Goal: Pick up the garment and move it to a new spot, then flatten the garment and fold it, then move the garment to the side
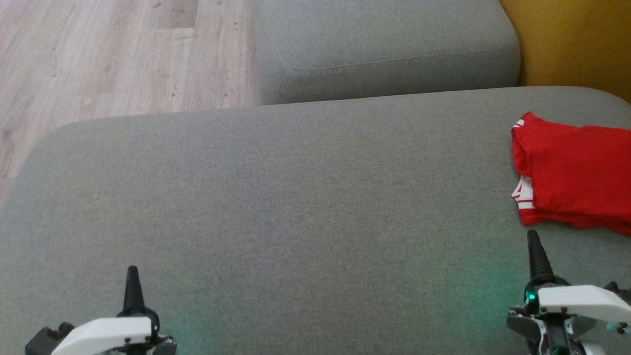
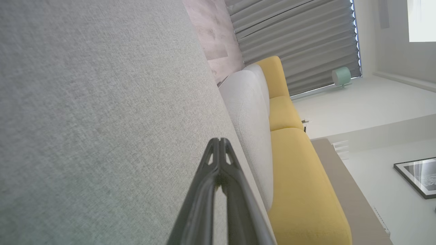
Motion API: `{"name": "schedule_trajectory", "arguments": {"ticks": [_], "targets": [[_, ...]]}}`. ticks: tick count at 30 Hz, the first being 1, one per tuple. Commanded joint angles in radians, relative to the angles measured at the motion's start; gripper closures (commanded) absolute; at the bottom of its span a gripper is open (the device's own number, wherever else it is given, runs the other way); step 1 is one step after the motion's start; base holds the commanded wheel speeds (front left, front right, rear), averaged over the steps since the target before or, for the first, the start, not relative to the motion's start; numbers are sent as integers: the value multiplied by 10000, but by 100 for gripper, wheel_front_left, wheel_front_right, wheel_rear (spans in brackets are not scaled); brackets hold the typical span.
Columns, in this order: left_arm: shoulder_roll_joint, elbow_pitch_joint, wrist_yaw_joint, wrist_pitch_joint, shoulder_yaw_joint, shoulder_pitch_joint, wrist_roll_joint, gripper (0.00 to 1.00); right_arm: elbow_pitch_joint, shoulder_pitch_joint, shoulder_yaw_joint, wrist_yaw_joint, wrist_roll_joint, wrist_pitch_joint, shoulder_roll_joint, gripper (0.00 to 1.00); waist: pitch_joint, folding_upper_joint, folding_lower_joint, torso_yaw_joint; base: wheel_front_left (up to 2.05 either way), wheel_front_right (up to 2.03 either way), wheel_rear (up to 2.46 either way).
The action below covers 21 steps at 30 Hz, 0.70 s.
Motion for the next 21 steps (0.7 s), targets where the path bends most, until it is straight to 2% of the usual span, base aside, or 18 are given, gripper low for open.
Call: {"name": "schedule_trajectory", "arguments": {"ticks": [1,21], "targets": [[14,-350,-78,42,370,-598,-214,100,-410,-588,76,-6,258,76,-188,100,10,0,0,-3,0,0,0],[9,-370,-342,634,815,-1090,-2417,100,-538,-995,-417,-7,2418,669,-179,100,228,0,0,-73,0,0,0]]}}
